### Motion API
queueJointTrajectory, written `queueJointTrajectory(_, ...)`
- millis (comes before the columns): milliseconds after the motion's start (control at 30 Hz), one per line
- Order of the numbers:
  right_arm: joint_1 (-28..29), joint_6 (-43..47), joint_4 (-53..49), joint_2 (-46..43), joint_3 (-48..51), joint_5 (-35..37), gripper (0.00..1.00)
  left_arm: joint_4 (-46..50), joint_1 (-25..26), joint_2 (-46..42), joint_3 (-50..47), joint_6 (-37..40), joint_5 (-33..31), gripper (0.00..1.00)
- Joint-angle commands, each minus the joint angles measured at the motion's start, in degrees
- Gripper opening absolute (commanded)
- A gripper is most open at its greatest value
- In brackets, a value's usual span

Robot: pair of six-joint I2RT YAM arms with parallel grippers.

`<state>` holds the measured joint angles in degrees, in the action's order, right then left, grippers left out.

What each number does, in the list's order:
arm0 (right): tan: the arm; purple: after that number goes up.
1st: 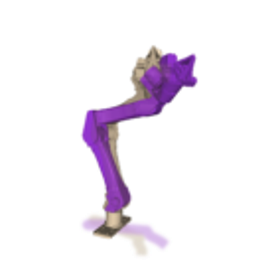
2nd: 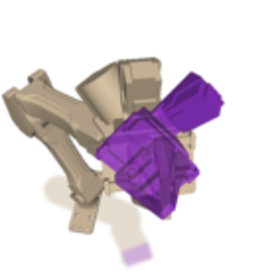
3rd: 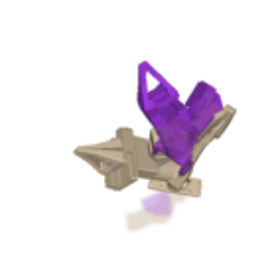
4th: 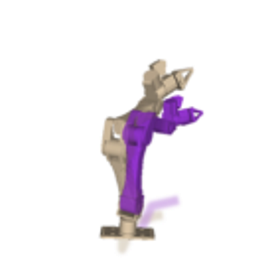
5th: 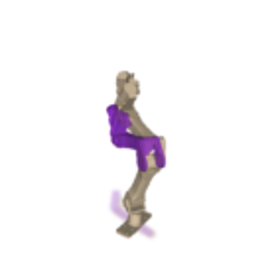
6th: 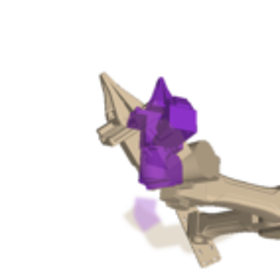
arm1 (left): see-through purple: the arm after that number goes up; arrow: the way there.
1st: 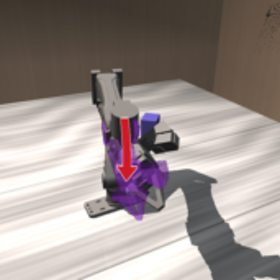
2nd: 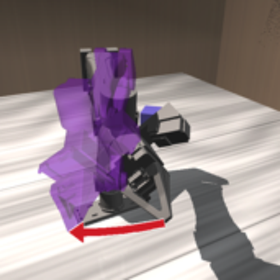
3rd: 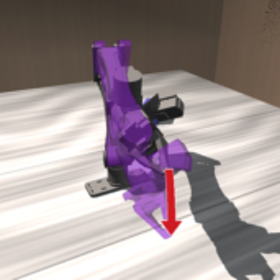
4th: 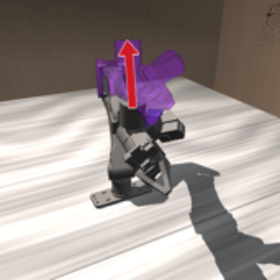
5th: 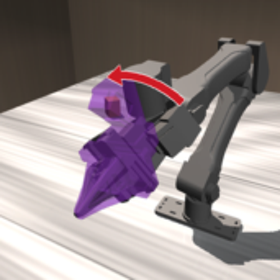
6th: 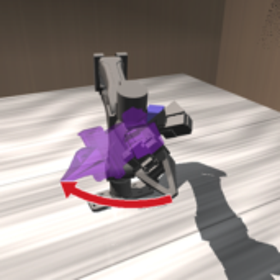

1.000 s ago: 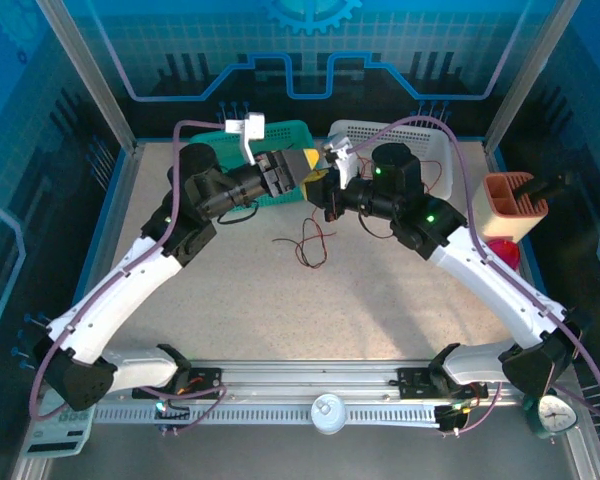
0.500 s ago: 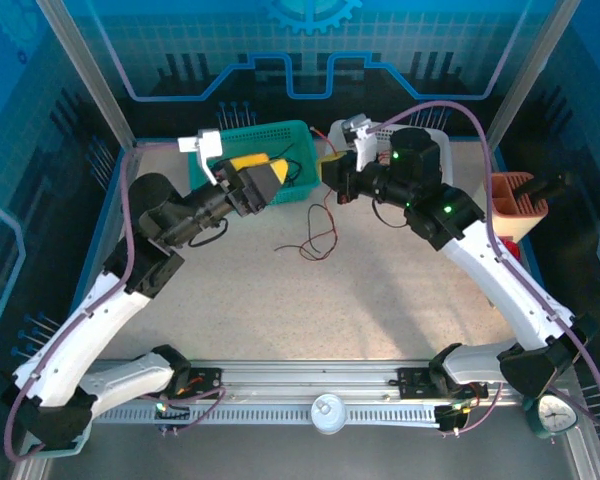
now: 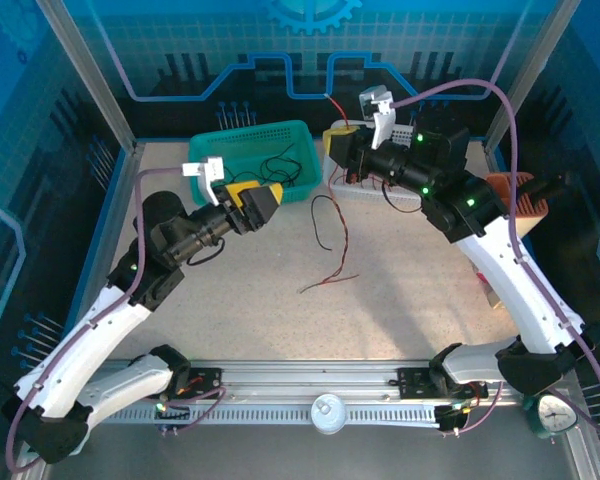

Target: Untangle the cables

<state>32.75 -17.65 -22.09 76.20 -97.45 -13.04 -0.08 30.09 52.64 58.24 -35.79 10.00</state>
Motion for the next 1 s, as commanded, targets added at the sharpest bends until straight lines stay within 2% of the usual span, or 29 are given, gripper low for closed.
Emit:
queueJointTrajectory(0, -0.7, -1.3, -1.1, 1.4, -3.1, -1.8, 0.0, 0.6, -0.5, -0.8, -1.5, 1.7, -1.0, 0.99)
queueJointTrajectory(567, -0.6, -4.4, -4.0, 7.7, -13.3, -6.1, 0.0, -0.4, -0.6, 1.7, -5.9, 2.8, 0.1, 0.99)
queueJointTrajectory(800, -0.6, -4.6, -8.2, 10.2, -19.3, -8.0, 0.0, 0.8, -1.1, 3.8, -4.3, 7.3, 4.6, 0.99)
queueJointTrajectory(967, -0.8, -3.4, -13.1, 12.6, -25.2, -8.3, 0.0, 0.8, -4.3, 4.6, -2.6, 10.8, 10.2, 0.99)
